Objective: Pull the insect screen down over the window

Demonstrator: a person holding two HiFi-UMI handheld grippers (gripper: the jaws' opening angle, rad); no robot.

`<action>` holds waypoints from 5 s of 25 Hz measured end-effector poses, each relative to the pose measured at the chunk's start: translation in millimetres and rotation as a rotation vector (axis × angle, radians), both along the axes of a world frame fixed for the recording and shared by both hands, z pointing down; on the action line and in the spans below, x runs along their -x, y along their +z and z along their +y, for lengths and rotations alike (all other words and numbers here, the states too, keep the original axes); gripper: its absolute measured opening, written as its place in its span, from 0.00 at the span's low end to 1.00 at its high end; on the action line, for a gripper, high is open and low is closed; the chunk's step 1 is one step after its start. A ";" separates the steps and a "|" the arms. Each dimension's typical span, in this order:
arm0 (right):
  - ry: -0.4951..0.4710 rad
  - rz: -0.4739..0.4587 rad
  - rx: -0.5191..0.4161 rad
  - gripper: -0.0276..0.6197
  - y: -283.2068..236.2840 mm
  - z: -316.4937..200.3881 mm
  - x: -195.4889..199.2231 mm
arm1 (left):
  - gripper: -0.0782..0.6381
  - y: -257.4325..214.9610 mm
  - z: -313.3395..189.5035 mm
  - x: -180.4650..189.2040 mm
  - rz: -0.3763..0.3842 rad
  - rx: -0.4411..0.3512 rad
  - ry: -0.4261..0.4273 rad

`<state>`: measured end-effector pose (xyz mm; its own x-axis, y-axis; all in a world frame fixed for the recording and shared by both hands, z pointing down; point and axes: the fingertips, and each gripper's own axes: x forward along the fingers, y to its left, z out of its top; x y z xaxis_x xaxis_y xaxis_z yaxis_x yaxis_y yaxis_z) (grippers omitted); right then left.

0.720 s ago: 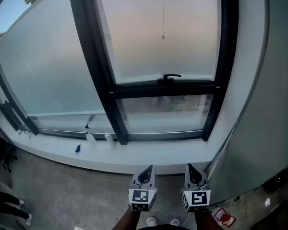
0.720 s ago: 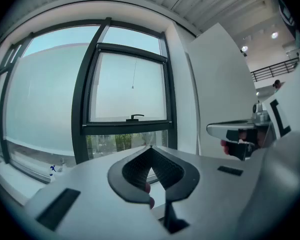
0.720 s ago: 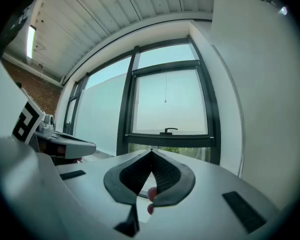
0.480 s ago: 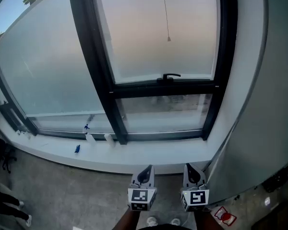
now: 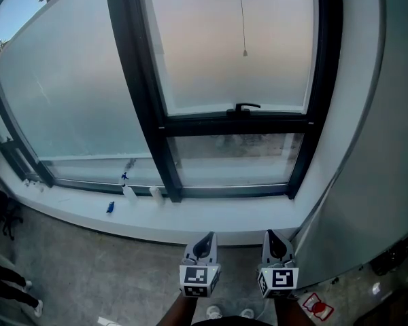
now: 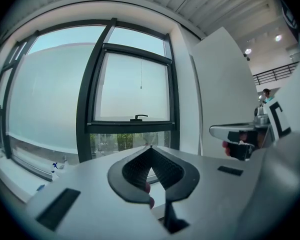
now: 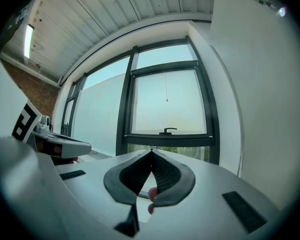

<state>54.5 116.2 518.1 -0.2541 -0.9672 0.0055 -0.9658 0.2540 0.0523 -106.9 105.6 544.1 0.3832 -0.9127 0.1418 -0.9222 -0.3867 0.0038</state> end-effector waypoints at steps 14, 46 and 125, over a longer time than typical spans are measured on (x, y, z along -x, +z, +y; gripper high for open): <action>0.029 0.017 0.015 0.05 -0.9 5.2 7.9 | 0.11 2.2 3.3 14.6 0.077 0.035 0.003; 0.015 -0.001 -0.017 0.05 -2.0 -72.6 35.8 | 0.11 4.9 -78.1 37.1 0.073 0.046 -0.010; -0.048 -0.024 -0.083 0.05 -55.9 -465.5 11.4 | 0.11 -63.7 -473.1 -4.8 0.050 -0.123 -0.017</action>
